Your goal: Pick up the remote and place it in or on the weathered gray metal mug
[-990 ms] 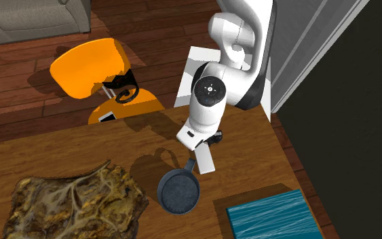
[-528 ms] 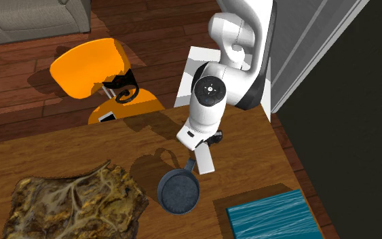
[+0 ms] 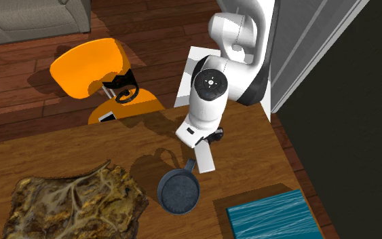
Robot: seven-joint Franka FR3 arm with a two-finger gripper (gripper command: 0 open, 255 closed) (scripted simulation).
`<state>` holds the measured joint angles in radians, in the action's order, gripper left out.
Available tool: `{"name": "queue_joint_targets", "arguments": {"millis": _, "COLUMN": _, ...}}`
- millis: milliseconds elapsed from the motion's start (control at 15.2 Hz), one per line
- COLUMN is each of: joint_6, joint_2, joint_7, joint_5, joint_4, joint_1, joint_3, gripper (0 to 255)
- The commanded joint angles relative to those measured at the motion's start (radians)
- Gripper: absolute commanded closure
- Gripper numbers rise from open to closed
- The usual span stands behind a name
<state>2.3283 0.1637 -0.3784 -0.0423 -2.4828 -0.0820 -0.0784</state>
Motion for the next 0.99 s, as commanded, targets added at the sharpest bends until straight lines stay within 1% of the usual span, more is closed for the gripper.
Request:
{"name": "queue_joint_targets", "arguments": {"millis": 0, "joint_6": -0.033, "joint_2": 0.025, "joint_7": 0.001, "joint_5": -0.001, "joint_4": 0.008, "joint_1": 0.000, "joint_3": 0.001, "gripper": 255}}
{"name": "queue_joint_targets", "arguments": {"millis": 924, "joint_6": -0.237, "joint_2": 0.121, "joint_7": 0.001, "joint_5": -0.002, "joint_4": 0.116, "joint_1": 0.001, "joint_3": 0.006, "gripper": 255}}
